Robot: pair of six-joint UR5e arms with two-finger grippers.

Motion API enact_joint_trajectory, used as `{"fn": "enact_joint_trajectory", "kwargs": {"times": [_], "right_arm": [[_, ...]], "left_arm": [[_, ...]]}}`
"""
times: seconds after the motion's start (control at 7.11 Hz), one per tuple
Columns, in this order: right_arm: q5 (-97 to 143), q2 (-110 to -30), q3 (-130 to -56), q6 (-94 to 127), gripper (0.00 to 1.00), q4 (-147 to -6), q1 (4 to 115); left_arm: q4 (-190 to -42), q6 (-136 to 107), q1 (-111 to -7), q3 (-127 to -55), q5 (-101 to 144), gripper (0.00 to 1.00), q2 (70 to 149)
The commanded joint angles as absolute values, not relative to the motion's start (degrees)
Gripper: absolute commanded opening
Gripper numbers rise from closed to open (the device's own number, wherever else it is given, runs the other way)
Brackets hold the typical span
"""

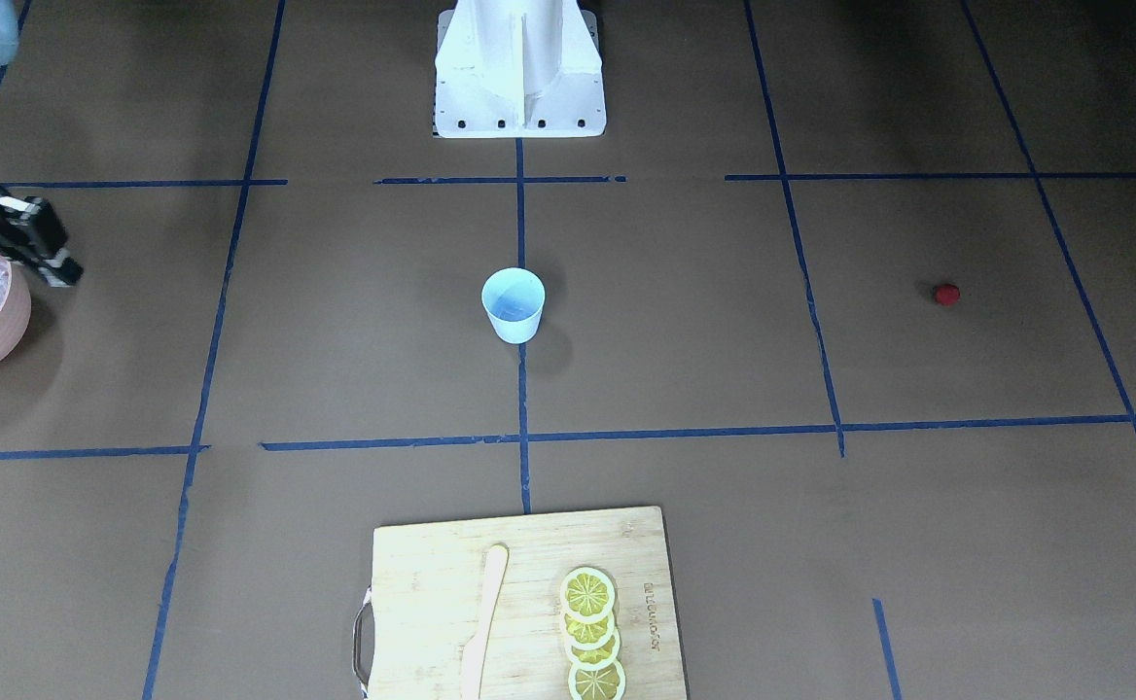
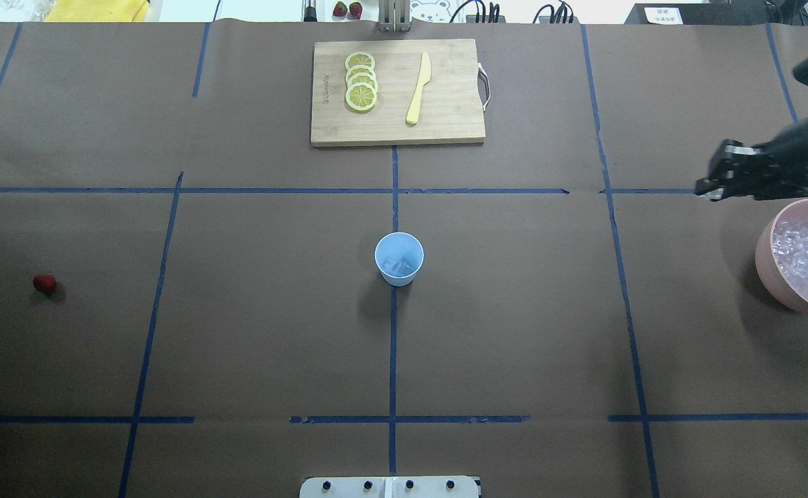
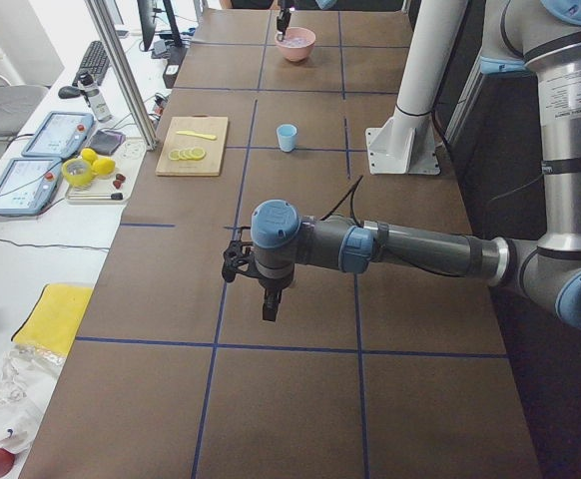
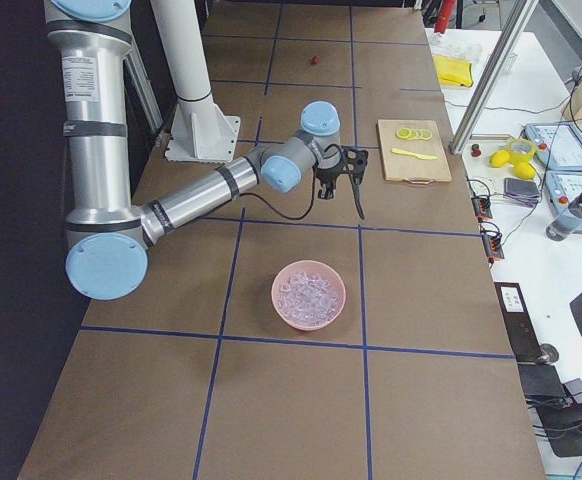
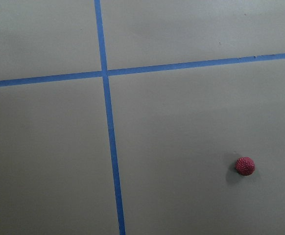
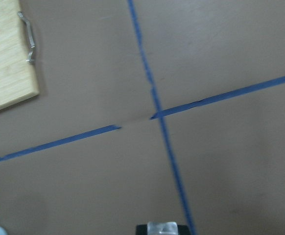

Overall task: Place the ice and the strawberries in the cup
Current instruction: 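Carry the ice cube over the blue cup and release it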

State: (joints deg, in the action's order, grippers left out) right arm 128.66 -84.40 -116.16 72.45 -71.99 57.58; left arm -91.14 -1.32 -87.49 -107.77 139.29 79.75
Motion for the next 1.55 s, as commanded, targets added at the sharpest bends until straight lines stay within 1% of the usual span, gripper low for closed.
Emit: {"fn": "enact_joint_trajectory", "kwargs": {"times": [0.0,0.14,0.28,0.42,0.7,0.84,1.13,1.27,1.41], "right_arm": [[117.1,-69.3,-115.0,92.7,0.0,-76.2,42.2],[111.2,-59.2,-111.2,96.2,0.01,-83.5,36.4],[106.4,-53.0,-106.3,100.0,0.02,-84.1,32.3],[103.3,-49.0,-101.6,101.7,0.02,-84.1,29.7],[103.1,-48.4,-100.0,101.7,0.02,-84.1,28.6],[103.1,-48.9,-99.8,101.3,0.04,-84.1,28.6],[103.1,-48.9,-98.1,100.9,0.14,-84.1,28.4],[103.1,-48.9,-97.9,100.9,0.35,-84.0,28.5],[103.1,-48.9,-97.9,101.0,0.5,-84.0,28.5]], "left_arm": [[-91.1,-1.3,-87.5,-107.8,139.3,1.0,79.7],[-91.1,-1.3,-87.5,-107.8,139.4,1.0,79.7],[-91.1,-1.3,-87.5,-107.8,139.3,1.0,79.7],[-91.1,-1.3,-87.5,-107.7,139.3,1.0,79.7],[-91.1,-1.3,-87.5,-107.6,139.7,1.0,79.6],[-91.1,-1.4,-87.5,-107.7,139.7,1.0,79.6],[-91.1,-1.4,-87.5,-107.8,139.7,1.0,79.6],[-91.1,-1.4,-87.5,-107.8,139.7,1.0,79.6],[-91.1,-1.4,-87.5,-107.8,139.7,1.0,79.6]]}}
